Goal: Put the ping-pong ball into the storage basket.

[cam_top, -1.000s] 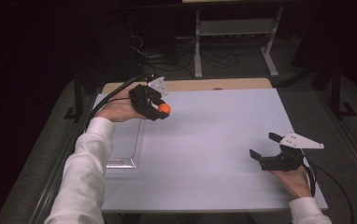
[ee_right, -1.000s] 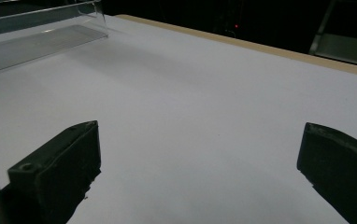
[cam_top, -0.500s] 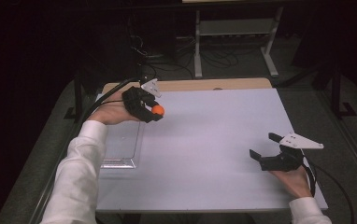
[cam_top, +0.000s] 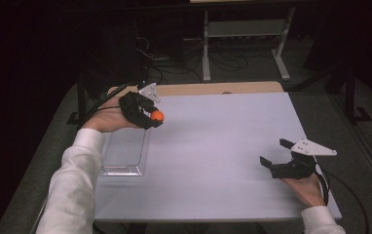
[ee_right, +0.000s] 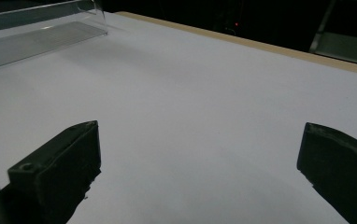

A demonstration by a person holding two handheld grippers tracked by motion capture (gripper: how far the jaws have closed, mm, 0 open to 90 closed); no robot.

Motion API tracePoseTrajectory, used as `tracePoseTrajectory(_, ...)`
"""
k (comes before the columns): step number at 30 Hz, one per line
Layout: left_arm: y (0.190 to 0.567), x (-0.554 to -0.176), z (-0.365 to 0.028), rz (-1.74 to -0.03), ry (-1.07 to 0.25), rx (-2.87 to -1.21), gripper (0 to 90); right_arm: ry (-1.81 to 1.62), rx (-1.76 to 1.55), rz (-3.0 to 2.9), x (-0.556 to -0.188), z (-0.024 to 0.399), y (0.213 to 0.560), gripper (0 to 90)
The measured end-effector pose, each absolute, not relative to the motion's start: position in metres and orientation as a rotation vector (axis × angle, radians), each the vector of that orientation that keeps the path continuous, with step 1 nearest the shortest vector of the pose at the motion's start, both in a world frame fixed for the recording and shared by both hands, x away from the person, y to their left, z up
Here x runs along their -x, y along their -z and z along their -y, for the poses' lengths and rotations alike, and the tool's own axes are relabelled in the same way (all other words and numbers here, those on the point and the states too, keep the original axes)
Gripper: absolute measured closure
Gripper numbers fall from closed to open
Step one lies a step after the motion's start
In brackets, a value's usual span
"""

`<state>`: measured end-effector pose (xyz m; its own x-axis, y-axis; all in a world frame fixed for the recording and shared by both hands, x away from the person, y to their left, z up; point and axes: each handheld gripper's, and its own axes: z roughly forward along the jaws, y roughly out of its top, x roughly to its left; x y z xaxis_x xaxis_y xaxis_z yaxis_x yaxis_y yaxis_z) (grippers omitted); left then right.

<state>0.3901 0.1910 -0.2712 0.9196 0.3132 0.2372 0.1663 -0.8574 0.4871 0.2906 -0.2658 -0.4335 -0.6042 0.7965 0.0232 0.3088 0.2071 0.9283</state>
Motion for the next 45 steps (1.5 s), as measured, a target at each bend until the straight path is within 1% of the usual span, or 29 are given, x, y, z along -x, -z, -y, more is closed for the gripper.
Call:
tracePoseTrajectory(24, 0.278, -0.379, -0.223, -0.416, -0.416, -2.655, 50.5, -1.372, -1.020, -2.026, -0.290, 0.265, 0.434, 0.0)
tracePoseTrajectory(45, 0.276, -0.374, -0.237, -0.459, -0.397, -2.717, 50.5, -1.366, -1.019, -2.036, -0.291, 0.265, 0.434, 0.0)
